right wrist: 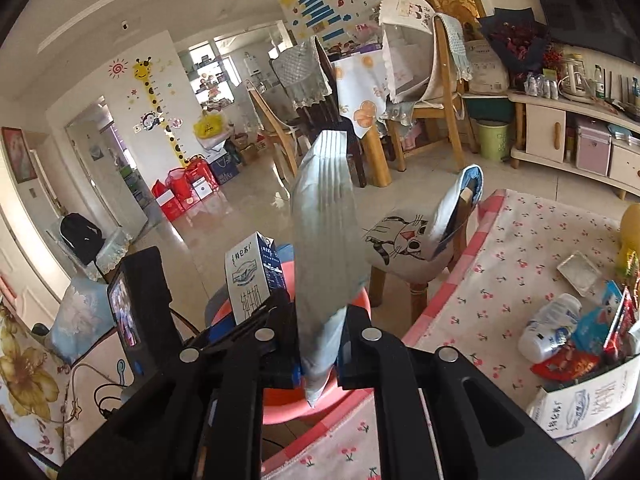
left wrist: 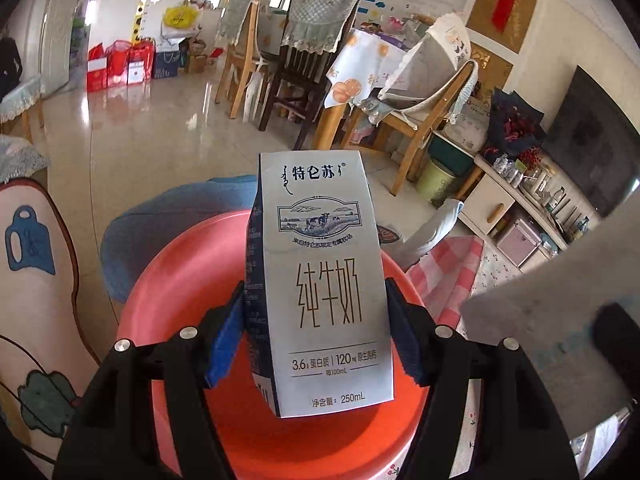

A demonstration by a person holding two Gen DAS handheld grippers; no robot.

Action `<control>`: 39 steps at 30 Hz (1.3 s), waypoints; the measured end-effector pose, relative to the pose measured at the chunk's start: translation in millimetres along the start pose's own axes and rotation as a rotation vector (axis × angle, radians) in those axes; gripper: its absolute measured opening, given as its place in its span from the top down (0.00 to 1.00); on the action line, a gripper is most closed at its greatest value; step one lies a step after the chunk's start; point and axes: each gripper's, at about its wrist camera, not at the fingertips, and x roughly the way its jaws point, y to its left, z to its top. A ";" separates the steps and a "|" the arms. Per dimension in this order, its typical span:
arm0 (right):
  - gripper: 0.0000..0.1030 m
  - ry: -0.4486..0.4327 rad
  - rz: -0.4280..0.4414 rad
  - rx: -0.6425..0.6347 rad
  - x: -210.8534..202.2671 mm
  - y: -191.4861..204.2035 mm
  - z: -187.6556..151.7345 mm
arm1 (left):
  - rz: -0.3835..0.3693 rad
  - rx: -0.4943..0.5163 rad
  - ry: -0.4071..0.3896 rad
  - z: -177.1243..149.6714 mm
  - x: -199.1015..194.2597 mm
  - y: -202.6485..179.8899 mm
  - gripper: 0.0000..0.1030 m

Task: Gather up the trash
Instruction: 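Open right tool to drop the packet while left tool drops the carton into the bucket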

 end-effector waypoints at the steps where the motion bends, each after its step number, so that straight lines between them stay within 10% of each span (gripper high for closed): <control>1: 0.89 0.007 0.003 0.002 9.5 1.1 1.5 | -0.002 -0.011 0.006 0.6 1.8 2.5 0.35; 11: 0.82 0.121 0.016 0.031 69.5 -5.3 -7.4 | 0.050 -0.064 0.092 4.0 23.2 22.1 0.35; 14: 0.51 0.117 -0.009 0.038 69.4 -8.7 -14.1 | 0.083 -0.064 0.086 3.7 24.7 25.9 0.33; 20: 0.21 0.068 -0.097 0.065 40.9 -25.5 -28.6 | 0.081 -0.104 0.052 1.4 21.4 33.9 0.28; 39: 0.09 -0.107 -0.443 -0.065 -94.3 -61.4 -100.1 | -0.066 0.153 -0.174 -4.8 -27.9 -39.2 0.16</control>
